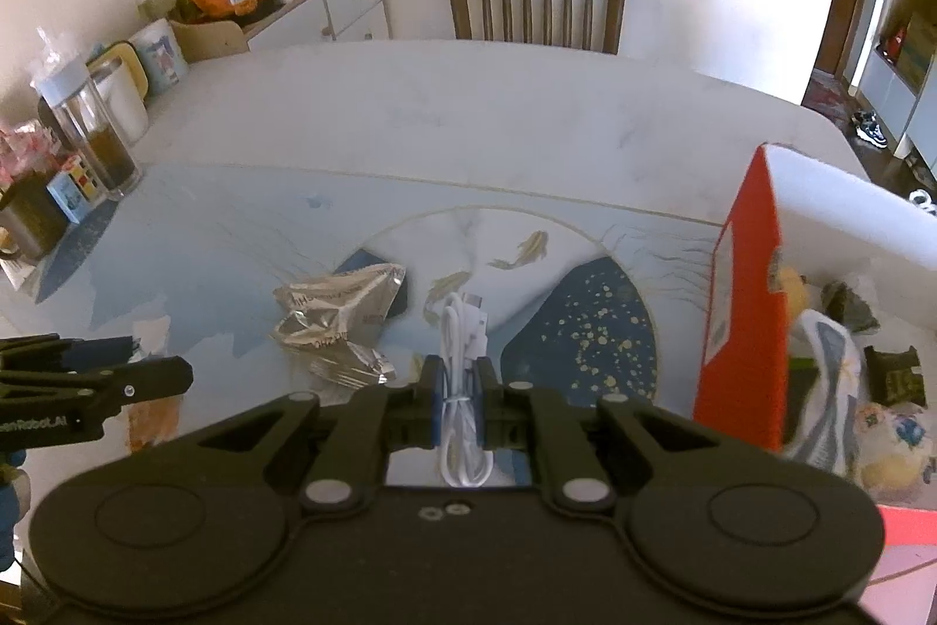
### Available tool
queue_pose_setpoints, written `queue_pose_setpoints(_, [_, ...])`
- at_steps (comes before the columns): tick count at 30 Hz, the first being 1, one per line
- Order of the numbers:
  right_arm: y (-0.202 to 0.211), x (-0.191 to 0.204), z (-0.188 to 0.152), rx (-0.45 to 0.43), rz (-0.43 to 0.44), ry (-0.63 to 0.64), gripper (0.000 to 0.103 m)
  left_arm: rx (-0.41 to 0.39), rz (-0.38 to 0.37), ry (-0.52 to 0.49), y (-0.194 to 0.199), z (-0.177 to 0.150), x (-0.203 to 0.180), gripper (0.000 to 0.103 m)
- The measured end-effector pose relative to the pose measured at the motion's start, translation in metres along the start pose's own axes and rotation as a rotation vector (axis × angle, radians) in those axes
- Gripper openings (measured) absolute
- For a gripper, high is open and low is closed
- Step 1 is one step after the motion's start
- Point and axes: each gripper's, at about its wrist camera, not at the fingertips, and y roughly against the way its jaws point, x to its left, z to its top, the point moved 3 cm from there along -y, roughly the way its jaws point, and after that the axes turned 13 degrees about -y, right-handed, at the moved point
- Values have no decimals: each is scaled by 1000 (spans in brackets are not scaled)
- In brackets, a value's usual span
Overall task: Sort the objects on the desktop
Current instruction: 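Lift sausage packet with left gripper while right gripper lifts cable toward box, then carry sausage packet with left gripper while right gripper carries cable over the red box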
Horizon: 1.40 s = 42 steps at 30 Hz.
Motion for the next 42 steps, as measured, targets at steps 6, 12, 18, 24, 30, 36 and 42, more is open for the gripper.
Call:
queue_pose_setpoints(6, [26, -10, 4, -28, 0, -24, 9, -25, -18, -33, 12, 12, -11, 60])
queue_pose_setpoints(12, [51, -28, 10, -76, -12, -52, 9, -56, -38, -71, 19, 29, -28, 60])
queue_pose_setpoints(18, [67, -50, 17, -109, -29, -88, 9, -70, -72, -98, 20, 44, -49, 60])
queue_pose_setpoints(24, [81, -79, 19, -131, -57, -107, 9, -86, -98, -138, 19, 59, -76, 60])
queue_pose_setpoints(30, [88, -111, 21, -138, -76, -129, 9, -98, -125, -162, 14, 74, -109, 60])
queue_pose_setpoints(36, [93, -144, 24, -140, -81, -140, 9, -103, -142, -165, 6, 84, -141, 60])
queue_pose_setpoints(42, [98, -173, 27, -143, -83, -141, 9, -115, -146, -173, 1, 95, -170, 60])
